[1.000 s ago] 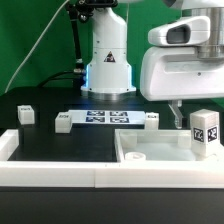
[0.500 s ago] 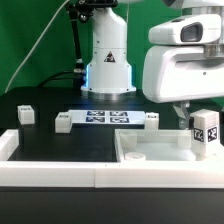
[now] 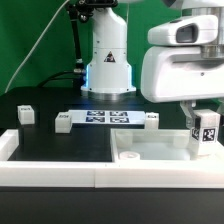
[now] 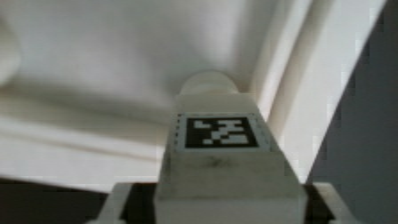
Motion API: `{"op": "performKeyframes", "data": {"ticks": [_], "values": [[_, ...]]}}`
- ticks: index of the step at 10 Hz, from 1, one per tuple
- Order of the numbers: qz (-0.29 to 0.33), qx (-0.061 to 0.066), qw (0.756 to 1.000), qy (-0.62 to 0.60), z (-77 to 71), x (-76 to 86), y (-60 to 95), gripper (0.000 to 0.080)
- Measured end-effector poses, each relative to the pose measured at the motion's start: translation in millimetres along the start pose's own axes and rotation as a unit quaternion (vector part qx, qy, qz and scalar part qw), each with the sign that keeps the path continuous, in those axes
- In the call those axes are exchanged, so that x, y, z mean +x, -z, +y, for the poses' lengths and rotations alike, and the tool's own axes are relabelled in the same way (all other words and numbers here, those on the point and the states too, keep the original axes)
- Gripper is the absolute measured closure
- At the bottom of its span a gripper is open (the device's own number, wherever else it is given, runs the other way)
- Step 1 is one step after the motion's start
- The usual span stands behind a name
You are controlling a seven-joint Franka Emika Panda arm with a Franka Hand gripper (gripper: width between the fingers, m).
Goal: Assemble one leg
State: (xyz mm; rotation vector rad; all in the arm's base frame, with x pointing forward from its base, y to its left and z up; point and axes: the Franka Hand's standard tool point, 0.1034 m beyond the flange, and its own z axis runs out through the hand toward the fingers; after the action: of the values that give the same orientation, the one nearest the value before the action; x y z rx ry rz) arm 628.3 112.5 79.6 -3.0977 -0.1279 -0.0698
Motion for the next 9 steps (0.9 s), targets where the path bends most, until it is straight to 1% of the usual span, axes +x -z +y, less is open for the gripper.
{"op": "performKeyframes", "data": {"ticks": [2,4,6,7,8,9], "values": [[0.008,0.0,0.995,-0.104,-5.2,0.8,-0.7,0.051],[0.009,-0.001,0.972,-0.234,-4.6,0.1,-1.1,0.0509],[0.012,-0.005,0.931,-0.365,-3.9,-0.5,-1.6,0.0509],[0.014,-0.006,0.9,-0.436,-3.6,-1.0,-1.9,0.0509],[0.019,-0.009,0.863,-0.504,-3.6,-1.7,-1.9,0.0509],[0.02,-0.013,0.838,-0.545,-3.7,-2.2,-1.8,0.0509]]}}
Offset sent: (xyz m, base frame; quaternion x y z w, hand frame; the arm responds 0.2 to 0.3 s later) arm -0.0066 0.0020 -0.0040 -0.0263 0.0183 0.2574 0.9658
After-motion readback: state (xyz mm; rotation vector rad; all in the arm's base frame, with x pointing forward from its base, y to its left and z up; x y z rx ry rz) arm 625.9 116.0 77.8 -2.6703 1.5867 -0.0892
